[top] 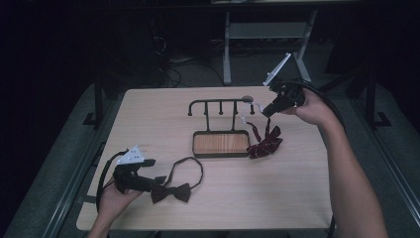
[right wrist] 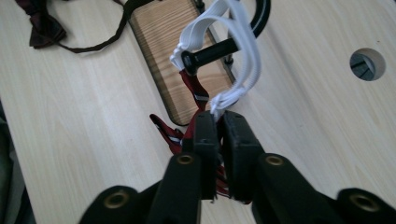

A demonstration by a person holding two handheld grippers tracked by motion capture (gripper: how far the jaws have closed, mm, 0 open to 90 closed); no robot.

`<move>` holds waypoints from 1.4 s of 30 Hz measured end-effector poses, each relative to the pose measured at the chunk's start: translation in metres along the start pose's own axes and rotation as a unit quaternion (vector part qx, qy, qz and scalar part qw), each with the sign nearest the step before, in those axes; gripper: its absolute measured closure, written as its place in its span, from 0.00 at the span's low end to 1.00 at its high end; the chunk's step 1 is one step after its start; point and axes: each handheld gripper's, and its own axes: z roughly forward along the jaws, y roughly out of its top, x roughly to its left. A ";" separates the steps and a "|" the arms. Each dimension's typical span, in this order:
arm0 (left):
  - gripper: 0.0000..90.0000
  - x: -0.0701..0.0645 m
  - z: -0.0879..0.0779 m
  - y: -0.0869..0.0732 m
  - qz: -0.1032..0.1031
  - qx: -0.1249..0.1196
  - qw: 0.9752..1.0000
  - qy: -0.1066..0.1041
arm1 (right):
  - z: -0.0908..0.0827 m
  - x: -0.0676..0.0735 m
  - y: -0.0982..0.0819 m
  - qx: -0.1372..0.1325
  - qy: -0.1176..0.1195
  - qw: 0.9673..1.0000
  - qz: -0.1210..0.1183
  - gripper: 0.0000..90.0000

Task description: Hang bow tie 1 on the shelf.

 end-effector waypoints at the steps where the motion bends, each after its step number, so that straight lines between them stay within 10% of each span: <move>1: 0.25 0.000 0.000 0.000 0.000 0.000 1.000 0.000 | 0.000 0.000 0.000 -0.001 0.001 1.000 0.001 0.91; 42: 0.25 -0.001 0.004 0.000 0.003 0.006 1.000 -0.004 | 0.004 0.034 -0.043 -0.035 0.032 0.998 -0.032 0.75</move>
